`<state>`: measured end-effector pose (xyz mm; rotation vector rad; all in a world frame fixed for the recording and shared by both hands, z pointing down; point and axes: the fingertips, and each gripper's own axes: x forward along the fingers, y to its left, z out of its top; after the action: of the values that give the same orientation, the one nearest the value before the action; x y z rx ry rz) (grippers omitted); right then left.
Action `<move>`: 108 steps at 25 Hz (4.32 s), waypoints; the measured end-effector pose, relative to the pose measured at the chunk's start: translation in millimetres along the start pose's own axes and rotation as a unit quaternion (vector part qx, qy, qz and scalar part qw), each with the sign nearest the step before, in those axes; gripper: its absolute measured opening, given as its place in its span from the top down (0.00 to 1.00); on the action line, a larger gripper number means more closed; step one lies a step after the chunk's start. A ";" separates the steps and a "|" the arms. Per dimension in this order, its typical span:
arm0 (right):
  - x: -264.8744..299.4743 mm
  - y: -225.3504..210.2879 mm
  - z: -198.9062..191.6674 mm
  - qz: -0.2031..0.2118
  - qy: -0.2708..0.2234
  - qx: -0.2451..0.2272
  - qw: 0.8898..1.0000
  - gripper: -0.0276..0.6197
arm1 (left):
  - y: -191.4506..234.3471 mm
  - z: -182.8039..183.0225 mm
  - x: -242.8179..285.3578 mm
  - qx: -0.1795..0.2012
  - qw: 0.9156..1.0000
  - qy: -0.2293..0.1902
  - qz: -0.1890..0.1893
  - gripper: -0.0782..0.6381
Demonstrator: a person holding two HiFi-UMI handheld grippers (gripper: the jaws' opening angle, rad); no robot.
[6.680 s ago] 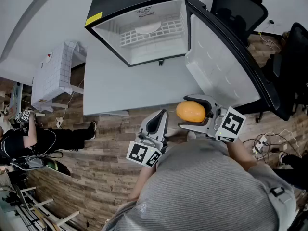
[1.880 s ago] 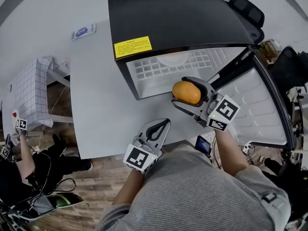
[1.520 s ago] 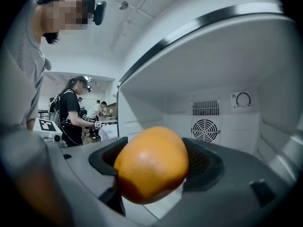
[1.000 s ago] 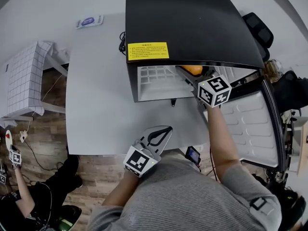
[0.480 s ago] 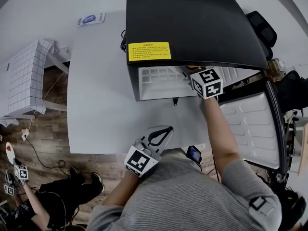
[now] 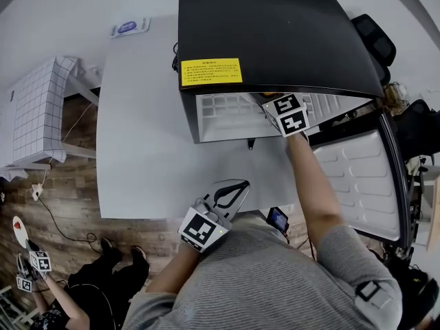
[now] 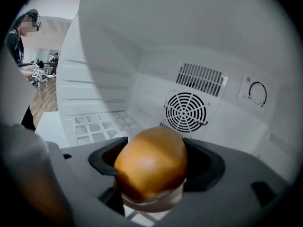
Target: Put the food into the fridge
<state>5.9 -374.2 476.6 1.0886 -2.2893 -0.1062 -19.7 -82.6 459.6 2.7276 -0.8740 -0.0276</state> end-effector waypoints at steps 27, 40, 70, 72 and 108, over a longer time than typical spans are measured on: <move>-53.5 -17.5 22.6 -0.018 -0.078 0.071 0.994 0.40 | -13.2 1.1 4.6 0.018 1.000 0.002 -0.013 0.88; -100.2 -3.5 17.8 -0.026 -0.111 0.089 0.989 0.40 | -24.5 -1.5 7.7 0.017 1.000 0.009 -0.018 0.88; -185.7 95.6 -1.9 0.049 -0.158 0.151 0.975 0.41 | -34.2 3.8 5.1 0.033 0.999 0.007 -0.021 0.88; -190.6 98.6 -1.2 0.049 -0.160 0.145 0.975 0.41 | -35.0 3.6 5.3 0.034 0.999 0.007 -0.022 0.88; -233.0 135.2 -6.1 0.070 -0.193 0.155 0.966 0.94 | -29.4 5.7 0.8 0.041 0.999 0.003 -0.019 0.88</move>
<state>30.5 -113.8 412.1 1.1301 -2.7976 0.1120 -2.9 -61.7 446.4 2.8200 -0.8389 0.0082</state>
